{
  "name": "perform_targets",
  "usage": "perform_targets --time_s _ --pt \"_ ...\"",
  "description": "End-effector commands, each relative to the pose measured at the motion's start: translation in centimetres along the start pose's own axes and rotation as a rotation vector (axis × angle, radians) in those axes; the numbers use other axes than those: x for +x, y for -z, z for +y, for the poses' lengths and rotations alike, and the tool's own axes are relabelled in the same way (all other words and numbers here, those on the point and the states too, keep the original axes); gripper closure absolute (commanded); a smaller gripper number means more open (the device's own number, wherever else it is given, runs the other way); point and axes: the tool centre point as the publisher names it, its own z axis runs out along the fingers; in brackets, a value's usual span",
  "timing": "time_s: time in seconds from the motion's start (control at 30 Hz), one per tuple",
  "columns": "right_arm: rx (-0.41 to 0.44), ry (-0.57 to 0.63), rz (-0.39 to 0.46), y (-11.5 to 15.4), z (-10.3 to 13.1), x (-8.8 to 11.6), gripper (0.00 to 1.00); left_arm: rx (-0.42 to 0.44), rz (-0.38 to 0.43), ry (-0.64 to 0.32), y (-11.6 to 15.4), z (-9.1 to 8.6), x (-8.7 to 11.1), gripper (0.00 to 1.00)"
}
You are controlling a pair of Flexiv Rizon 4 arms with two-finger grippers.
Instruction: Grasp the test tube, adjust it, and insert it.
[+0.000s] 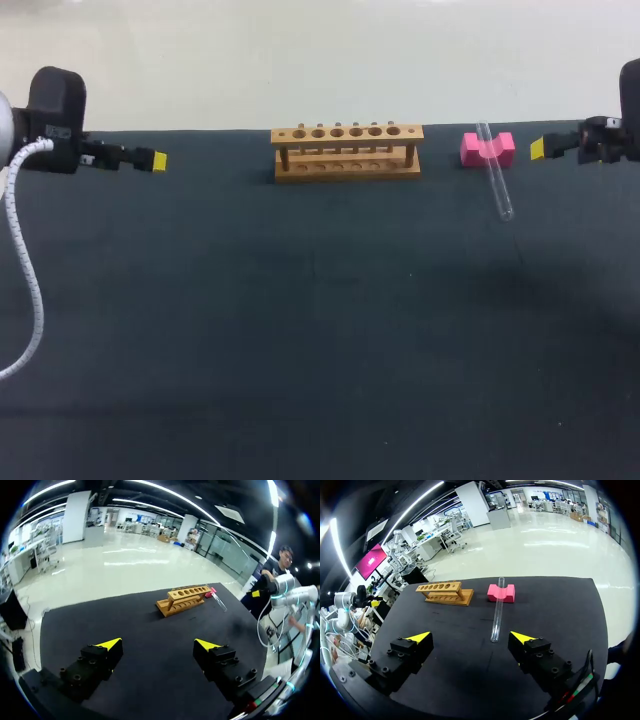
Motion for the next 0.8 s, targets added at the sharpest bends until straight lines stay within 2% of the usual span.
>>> perform_targets --time_s 0.03,0.3,0.43,0.8 --pt "0.0 0.001 0.0 0.0 0.0 0.0 0.0 0.236 -0.082 -0.112 -1.3 1.6 0.1 0.0" --pt "0.0 0.001 0.0 0.0 0.0 0.0 0.0 0.4 -0.122 -0.319 -3.8 2.5 -0.9 0.0" --pt "0.0 0.001 0.0 0.0 0.0 0.0 0.0 0.462 -0.151 -0.381 -4.8 2.9 -1.4 0.0" --pt "0.0 0.001 0.0 0.0 0.0 0.0 0.0 0.525 -0.202 -0.486 -8.9 3.6 -2.5 0.0"
